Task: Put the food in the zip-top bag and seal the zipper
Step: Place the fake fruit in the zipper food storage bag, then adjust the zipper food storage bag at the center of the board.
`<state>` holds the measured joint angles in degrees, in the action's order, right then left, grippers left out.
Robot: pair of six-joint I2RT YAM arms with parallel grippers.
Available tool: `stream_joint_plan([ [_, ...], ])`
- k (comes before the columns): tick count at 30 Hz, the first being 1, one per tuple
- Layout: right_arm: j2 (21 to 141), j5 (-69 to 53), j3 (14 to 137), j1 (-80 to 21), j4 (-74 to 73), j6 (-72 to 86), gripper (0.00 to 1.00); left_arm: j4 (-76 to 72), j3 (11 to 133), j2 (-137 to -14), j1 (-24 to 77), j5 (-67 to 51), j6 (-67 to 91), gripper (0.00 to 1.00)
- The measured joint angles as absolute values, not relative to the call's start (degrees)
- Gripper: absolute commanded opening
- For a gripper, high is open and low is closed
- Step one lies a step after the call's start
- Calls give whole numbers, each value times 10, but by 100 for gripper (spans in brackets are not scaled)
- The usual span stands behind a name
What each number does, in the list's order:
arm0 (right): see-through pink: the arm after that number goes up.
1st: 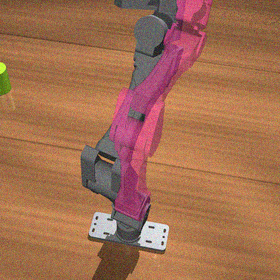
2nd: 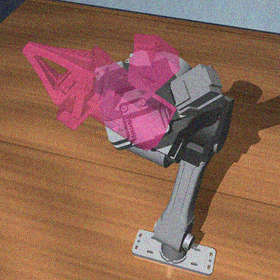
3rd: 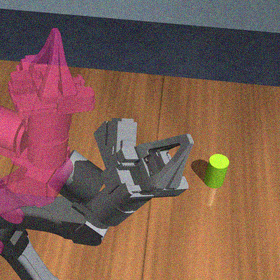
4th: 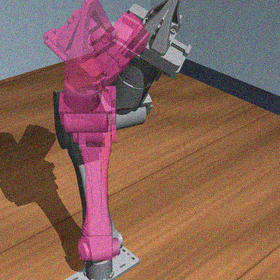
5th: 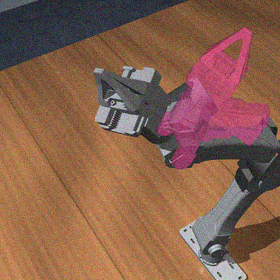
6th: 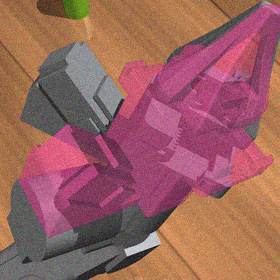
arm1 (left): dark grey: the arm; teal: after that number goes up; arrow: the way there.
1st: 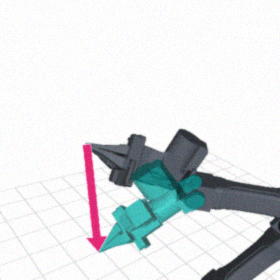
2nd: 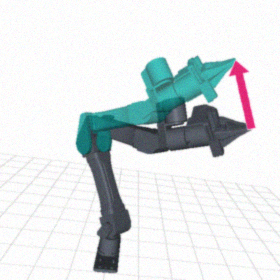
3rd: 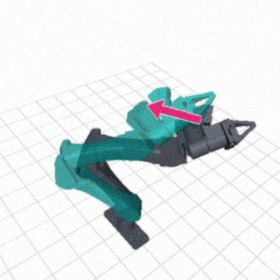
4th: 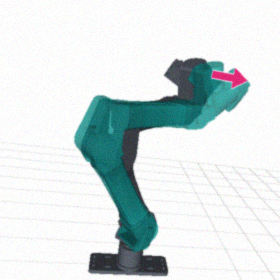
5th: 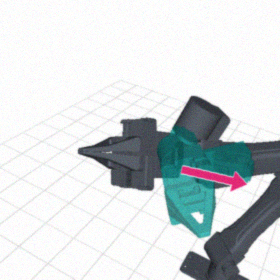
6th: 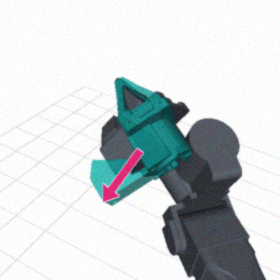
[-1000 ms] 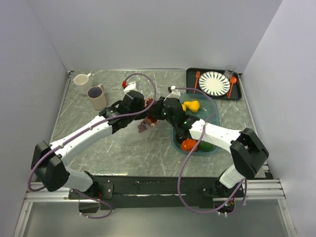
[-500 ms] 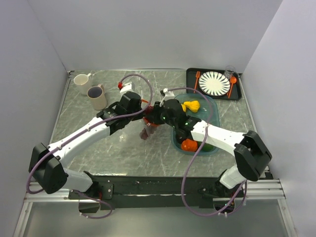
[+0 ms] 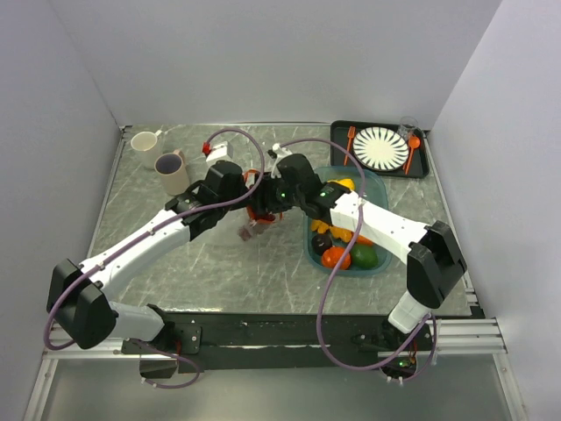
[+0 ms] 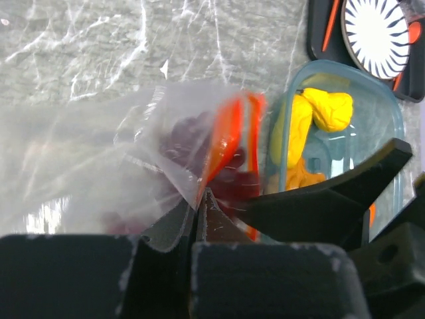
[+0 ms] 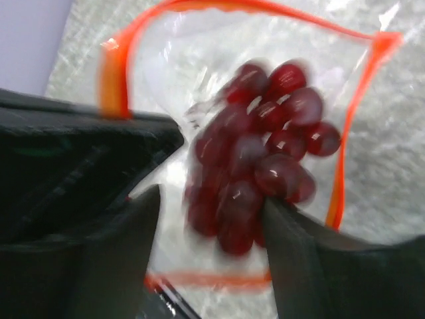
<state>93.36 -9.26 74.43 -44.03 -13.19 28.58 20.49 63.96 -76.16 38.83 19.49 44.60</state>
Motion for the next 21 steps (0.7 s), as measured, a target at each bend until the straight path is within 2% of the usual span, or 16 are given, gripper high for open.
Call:
stream_joint_plan([
  [8,916,-111,744,-406,-145,318,79,198,622,-736,389,194,446,1],
  [14,855,-90,729,-372,-136,336,72,200,619,-736,389,194,447,1],
  [21,859,-109,673,-369,-131,357,67,200,619,-736,389,194,446,1],
])
